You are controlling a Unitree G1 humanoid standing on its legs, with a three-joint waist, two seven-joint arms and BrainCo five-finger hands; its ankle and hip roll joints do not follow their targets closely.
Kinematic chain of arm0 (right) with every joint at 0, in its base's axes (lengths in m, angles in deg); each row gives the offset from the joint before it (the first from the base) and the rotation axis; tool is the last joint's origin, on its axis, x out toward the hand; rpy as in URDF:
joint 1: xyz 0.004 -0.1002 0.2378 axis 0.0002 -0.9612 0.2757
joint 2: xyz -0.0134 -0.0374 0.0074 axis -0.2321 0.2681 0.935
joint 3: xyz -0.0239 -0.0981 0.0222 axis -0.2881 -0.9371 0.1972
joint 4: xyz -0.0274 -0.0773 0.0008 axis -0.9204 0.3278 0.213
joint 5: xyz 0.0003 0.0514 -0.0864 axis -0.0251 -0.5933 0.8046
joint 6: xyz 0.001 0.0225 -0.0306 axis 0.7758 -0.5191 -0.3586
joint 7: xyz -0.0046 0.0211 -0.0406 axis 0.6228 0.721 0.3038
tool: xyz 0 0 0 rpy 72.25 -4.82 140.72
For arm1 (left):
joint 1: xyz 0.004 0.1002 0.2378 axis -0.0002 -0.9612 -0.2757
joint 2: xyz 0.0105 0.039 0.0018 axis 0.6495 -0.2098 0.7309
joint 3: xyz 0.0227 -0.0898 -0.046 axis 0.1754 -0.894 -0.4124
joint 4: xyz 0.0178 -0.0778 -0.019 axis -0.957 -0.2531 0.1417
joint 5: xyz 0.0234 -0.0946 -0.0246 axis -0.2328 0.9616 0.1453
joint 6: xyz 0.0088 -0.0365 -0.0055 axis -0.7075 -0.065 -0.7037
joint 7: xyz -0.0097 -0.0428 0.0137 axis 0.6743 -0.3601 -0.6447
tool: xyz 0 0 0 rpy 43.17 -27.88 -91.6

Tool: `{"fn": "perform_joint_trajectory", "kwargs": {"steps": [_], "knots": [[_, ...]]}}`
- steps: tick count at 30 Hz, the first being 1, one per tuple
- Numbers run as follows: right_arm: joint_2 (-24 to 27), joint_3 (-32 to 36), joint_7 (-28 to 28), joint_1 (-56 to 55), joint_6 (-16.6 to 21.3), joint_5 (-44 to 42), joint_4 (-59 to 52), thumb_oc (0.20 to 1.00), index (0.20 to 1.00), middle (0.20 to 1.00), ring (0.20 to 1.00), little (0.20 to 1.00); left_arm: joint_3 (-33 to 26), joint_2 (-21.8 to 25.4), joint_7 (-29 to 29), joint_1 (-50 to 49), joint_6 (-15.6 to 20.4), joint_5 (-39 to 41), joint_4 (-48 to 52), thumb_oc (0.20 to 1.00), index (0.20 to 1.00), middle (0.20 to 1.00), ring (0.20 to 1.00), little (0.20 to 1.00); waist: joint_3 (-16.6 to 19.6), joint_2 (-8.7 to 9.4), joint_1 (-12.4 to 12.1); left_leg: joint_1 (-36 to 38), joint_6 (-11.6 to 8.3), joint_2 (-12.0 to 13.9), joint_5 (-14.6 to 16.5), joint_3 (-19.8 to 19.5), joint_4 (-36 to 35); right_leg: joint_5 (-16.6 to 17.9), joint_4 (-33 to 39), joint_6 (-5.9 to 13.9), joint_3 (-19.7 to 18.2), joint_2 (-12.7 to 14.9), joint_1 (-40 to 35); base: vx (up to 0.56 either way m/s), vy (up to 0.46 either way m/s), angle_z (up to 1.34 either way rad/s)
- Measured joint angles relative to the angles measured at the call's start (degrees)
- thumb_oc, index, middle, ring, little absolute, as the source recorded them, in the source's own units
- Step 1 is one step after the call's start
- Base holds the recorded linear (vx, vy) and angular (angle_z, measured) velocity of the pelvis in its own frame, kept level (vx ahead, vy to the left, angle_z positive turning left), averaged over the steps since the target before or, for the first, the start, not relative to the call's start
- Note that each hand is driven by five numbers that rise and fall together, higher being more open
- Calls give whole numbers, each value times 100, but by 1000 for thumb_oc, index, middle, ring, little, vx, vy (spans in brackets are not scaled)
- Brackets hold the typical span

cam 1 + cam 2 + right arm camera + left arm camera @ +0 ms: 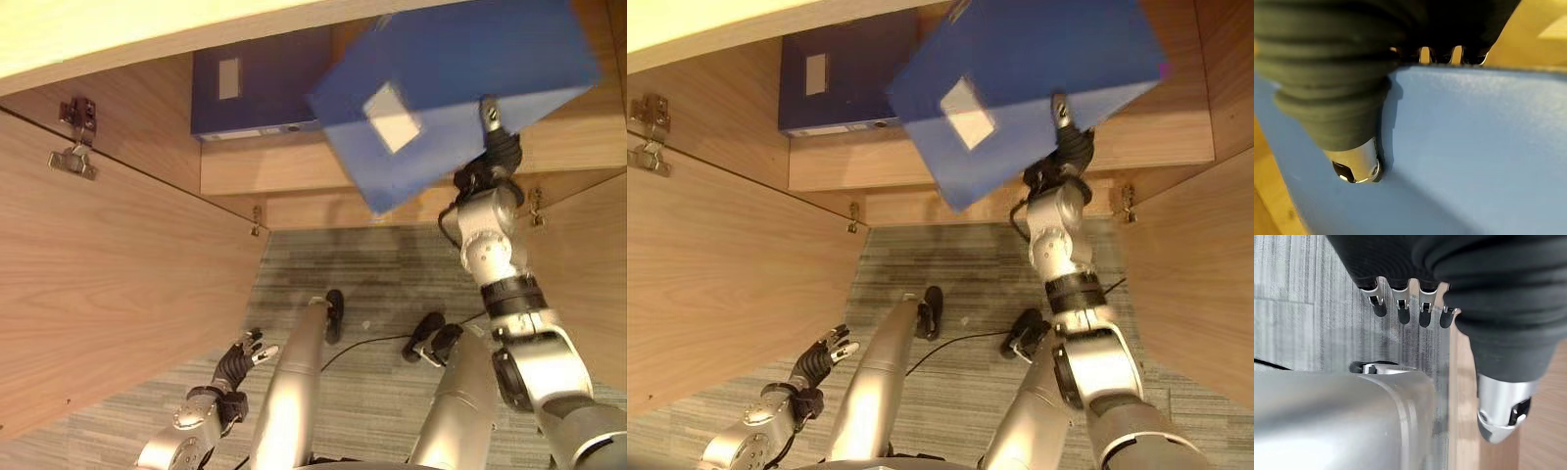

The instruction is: Put the empty folder in the office cabinet

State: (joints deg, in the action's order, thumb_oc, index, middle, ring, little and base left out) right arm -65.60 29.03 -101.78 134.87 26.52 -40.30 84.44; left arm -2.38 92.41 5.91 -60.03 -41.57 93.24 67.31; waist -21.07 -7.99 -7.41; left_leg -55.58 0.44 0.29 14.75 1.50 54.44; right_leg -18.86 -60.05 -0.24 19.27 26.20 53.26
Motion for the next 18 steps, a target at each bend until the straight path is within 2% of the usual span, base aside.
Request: {"fn": "perform_joint_trajectory", "kwargs": {"steps": [5, 9, 13, 18], "knots": [[258, 576, -597, 717, 259, -384, 961, 200, 200, 200, 200, 200, 172, 26, -328, 102, 11, 44, -8, 1000, 1000, 1000, 1000, 1000, 89, -132, -144, -46, -7, -14, -2, 50, -35, 16, 20, -34, -15, 24, 52, 17, -19, 1], [528, 608, -618, 820, 231, -789, 1839, 200, 200, 200, 200, 200, 155, 78, -326, 64, 24, 34, -19, 1000, 1000, 1000, 1000, 1000, 275, -313, -290, -52, -22, -46, -9, -17, -129, -16, 42, -12, 55, 32, 31, 43, -52, 8], [830, 389, -574, 1102, 194, -1004, 2496, 200, 200, 200, 200, 200, 159, 78, -327, 67, 40, -8, -30, 1000, 1000, 1000, 1000, 1000, 288, -313, -353, 9, -30, -55, -17, -36, -134, -11, 41, -3, 67, 36, -43, 5, -9, 2], [1192, -254, -484, 1192, -331, -979, 3219, 200, 200, 200, 200, 200, 88, 89, -354, -79, 97, -56, -7, 1000, 1000, 1000, 1000, 1000, 364, -188, -397, -59, -17, -115, -13, -99, -137, -41, 9, 24, 133, 99, -37, 28, -36, 8]]}}
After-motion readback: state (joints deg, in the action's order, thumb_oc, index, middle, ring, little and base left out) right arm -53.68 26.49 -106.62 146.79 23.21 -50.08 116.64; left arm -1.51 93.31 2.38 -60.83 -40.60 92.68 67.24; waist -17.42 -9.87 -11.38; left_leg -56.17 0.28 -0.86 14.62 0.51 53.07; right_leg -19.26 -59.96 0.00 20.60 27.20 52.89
